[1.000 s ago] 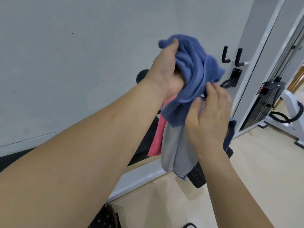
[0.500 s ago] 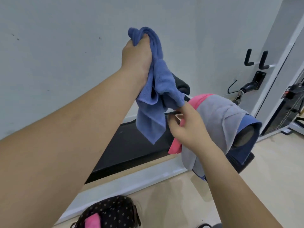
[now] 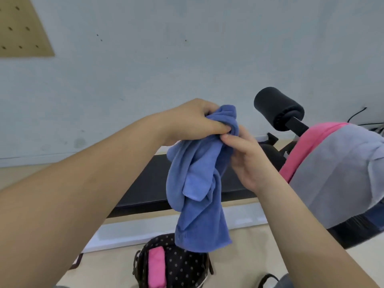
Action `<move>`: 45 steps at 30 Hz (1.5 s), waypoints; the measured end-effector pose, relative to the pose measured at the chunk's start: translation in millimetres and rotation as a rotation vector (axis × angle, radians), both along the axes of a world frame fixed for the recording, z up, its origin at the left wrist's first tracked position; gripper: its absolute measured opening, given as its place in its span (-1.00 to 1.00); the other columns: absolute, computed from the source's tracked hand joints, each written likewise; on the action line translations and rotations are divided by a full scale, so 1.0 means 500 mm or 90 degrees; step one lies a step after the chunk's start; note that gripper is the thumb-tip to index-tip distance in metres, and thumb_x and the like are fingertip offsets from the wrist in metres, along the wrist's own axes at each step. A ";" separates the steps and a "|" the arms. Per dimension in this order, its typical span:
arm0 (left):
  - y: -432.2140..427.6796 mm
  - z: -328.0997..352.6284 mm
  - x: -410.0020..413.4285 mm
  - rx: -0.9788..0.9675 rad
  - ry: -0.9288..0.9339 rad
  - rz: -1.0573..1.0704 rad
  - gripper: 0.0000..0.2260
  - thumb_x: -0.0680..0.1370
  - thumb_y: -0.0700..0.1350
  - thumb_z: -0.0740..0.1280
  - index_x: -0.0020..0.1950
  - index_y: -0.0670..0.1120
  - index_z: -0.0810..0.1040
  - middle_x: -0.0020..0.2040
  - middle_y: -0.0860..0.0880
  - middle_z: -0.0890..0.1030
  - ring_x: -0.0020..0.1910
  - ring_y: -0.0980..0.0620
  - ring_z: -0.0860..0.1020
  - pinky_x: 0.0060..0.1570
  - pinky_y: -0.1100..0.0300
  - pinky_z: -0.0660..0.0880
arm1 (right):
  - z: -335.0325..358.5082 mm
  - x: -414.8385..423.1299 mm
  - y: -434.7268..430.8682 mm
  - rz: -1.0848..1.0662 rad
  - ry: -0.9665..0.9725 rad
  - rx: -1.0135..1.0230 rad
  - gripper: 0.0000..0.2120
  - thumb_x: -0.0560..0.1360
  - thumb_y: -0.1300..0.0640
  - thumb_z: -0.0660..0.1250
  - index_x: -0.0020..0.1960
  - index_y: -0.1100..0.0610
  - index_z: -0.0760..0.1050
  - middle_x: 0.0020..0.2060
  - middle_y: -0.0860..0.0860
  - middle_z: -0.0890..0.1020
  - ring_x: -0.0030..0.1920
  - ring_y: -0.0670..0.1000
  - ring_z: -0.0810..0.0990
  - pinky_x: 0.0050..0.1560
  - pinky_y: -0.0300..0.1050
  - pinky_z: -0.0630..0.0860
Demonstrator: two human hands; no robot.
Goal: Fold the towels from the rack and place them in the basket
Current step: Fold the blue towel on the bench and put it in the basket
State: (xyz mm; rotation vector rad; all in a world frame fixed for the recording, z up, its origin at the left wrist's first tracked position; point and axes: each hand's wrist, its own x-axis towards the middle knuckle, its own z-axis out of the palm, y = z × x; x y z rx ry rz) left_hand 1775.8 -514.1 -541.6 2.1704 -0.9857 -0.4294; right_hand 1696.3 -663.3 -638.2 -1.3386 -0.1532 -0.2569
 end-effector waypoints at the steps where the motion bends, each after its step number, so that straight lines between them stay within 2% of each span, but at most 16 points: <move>1: 0.019 -0.005 0.001 0.012 0.020 -0.009 -0.75 0.53 -0.05 0.44 0.05 -0.22 0.63 0.03 -0.19 0.70 0.05 -0.12 0.69 0.21 -0.11 0.62 | -0.002 0.002 -0.002 0.032 0.002 -0.020 -0.53 0.57 0.24 0.29 0.48 0.20 0.43 0.38 0.21 0.56 0.41 0.18 0.52 0.48 0.17 0.40; 4: 0.068 -0.025 0.007 0.038 0.054 -0.026 -0.80 0.52 -0.09 0.45 0.04 -0.20 0.65 0.01 -0.18 0.72 0.06 -0.14 0.69 0.21 -0.15 0.61 | -0.011 0.011 0.000 0.135 0.030 -0.058 -0.52 0.54 0.27 0.30 0.46 0.25 0.45 0.38 0.24 0.56 0.42 0.23 0.52 0.45 0.13 0.42; 8: 0.113 -0.063 0.016 0.015 0.047 -0.001 -0.93 0.48 -0.13 0.52 -0.10 0.00 0.66 -0.14 0.05 0.72 -0.12 0.12 0.69 -0.07 0.16 0.62 | -0.020 0.017 0.024 0.123 0.117 -0.036 -0.68 0.44 0.27 0.47 0.17 0.30 0.59 0.06 0.21 0.70 0.07 0.13 0.69 0.09 -0.05 0.63; 10: 0.133 -0.078 0.025 0.006 0.030 0.025 -0.85 0.45 -0.12 0.57 -0.18 0.01 0.61 -0.25 0.09 0.66 -0.24 0.16 0.61 -0.18 0.21 0.51 | -0.027 0.019 0.032 0.100 0.136 -0.067 -0.77 0.39 0.27 0.55 0.00 0.26 0.60 -0.09 0.17 0.69 -0.09 0.08 0.68 -0.08 -0.10 0.62; 13: 0.166 -0.085 0.036 0.032 0.045 0.037 -0.73 0.39 -0.05 0.64 -0.19 -0.05 0.55 -0.30 0.06 0.58 -0.30 0.12 0.54 -0.24 0.19 0.43 | -0.038 0.021 0.033 0.059 0.132 -0.128 -0.73 0.33 0.27 0.60 -0.14 0.20 0.51 -0.20 0.13 0.64 -0.20 0.07 0.63 -0.21 -0.14 0.60; 15: 0.189 -0.084 0.040 0.066 0.059 0.042 -0.66 0.35 0.06 0.62 -0.22 -0.05 0.49 -0.33 0.05 0.48 -0.33 0.08 0.44 -0.28 0.20 0.33 | -0.042 0.020 0.031 0.095 0.157 -0.156 -0.67 0.30 0.28 0.64 -0.16 0.24 0.48 -0.23 0.13 0.62 -0.24 0.09 0.60 -0.26 -0.15 0.56; 17: 0.210 -0.085 0.048 0.070 0.033 0.070 -0.68 0.41 0.05 0.54 -0.28 -0.03 0.42 -0.36 0.05 0.39 -0.35 0.07 0.35 -0.30 0.17 0.25 | -0.049 0.017 0.025 0.179 0.217 -0.181 -0.56 0.33 0.22 0.64 -0.03 0.40 0.46 -0.16 0.20 0.59 -0.16 0.15 0.59 -0.16 -0.05 0.53; 20: 0.236 -0.095 0.064 0.067 -0.120 0.144 -0.67 0.51 -0.05 0.43 -0.33 -0.04 0.33 -0.42 0.10 0.34 -0.42 0.11 0.30 -0.33 0.18 0.27 | -0.057 0.013 0.022 0.242 0.291 -0.243 -0.57 0.43 0.19 0.58 0.17 0.38 0.54 -0.02 0.27 0.65 -0.02 0.21 0.65 0.03 0.12 0.56; 24: 0.275 -0.121 0.087 0.031 -0.204 0.236 -0.67 0.52 -0.01 0.38 -0.34 -0.05 0.33 -0.43 0.09 0.35 -0.40 0.05 0.33 -0.33 0.10 0.32 | -0.097 0.017 0.017 0.104 0.354 -0.401 -0.71 0.45 0.09 0.60 0.07 0.23 0.67 0.01 0.17 0.75 0.05 0.18 0.74 0.19 0.17 0.64; 27: 0.308 -0.145 0.091 0.074 -0.211 0.267 -0.67 0.54 0.03 0.36 -0.34 -0.05 0.34 -0.42 0.05 0.39 -0.38 0.00 0.36 -0.31 0.07 0.34 | -0.118 0.010 0.005 0.007 0.383 -0.499 -0.66 0.42 -0.03 0.60 -0.02 0.23 0.67 -0.08 0.12 0.76 -0.03 0.17 0.74 0.09 0.12 0.66; 30: 0.345 -0.175 0.092 0.137 -0.220 0.302 -0.64 0.56 0.10 0.35 -0.32 -0.08 0.42 -0.40 0.00 0.47 -0.37 -0.02 0.43 -0.32 0.09 0.36 | -0.112 -0.005 -0.013 0.060 0.406 -0.490 -0.53 0.38 -0.07 0.63 -0.08 0.33 0.59 -0.21 0.07 0.69 -0.20 0.07 0.69 -0.10 -0.01 0.58; 33: 0.381 -0.213 0.104 0.177 -0.147 0.313 -0.61 0.52 0.15 0.40 -0.34 -0.07 0.44 -0.43 0.03 0.45 -0.38 -0.01 0.43 -0.31 0.10 0.37 | -0.118 -0.012 -0.040 0.056 0.417 -0.470 -0.62 0.43 0.06 0.58 -0.08 0.37 0.56 -0.26 0.07 0.63 -0.23 0.01 0.59 -0.16 -0.09 0.46; 35: 0.386 -0.243 0.114 0.216 -0.125 0.305 -0.61 0.51 0.15 0.41 -0.34 -0.07 0.42 -0.42 0.02 0.42 -0.38 -0.01 0.39 -0.32 0.12 0.34 | -0.128 -0.006 -0.054 -0.045 0.392 -0.485 -0.87 0.45 0.21 0.44 -0.12 0.30 0.62 -0.31 0.04 0.60 -0.24 0.01 0.54 -0.24 -0.11 0.41; 37: 0.378 -0.274 0.128 0.243 -0.130 0.298 -0.61 0.52 0.14 0.41 -0.34 -0.06 0.39 -0.41 0.03 0.41 -0.38 0.00 0.37 -0.34 0.15 0.30 | -0.144 0.014 -0.061 -0.205 0.339 -0.534 -0.89 0.43 0.25 0.34 -0.18 0.19 0.65 -0.35 -0.03 0.58 -0.28 0.02 0.49 -0.29 -0.10 0.39; 41: 0.354 -0.328 0.182 0.312 -0.211 0.280 -0.72 0.53 0.14 0.37 -0.26 -0.02 0.48 -0.30 0.04 0.57 -0.28 0.00 0.53 -0.31 0.14 0.42 | -0.175 0.096 -0.035 -0.373 0.294 -0.731 -0.75 0.47 0.19 0.23 -0.06 -0.05 0.65 -0.18 -0.09 0.67 -0.13 0.06 0.62 -0.17 -0.02 0.59; 45: 0.352 -0.375 0.269 0.351 -0.133 0.224 -0.83 0.55 0.03 0.36 -0.21 0.03 0.57 -0.22 0.04 0.62 -0.18 -0.01 0.58 -0.15 0.06 0.55 | -0.202 0.209 -0.063 -0.372 0.350 -0.896 -0.87 0.51 0.12 0.28 -0.13 -0.03 0.60 -0.18 -0.02 0.65 -0.13 0.13 0.59 -0.23 -0.10 0.43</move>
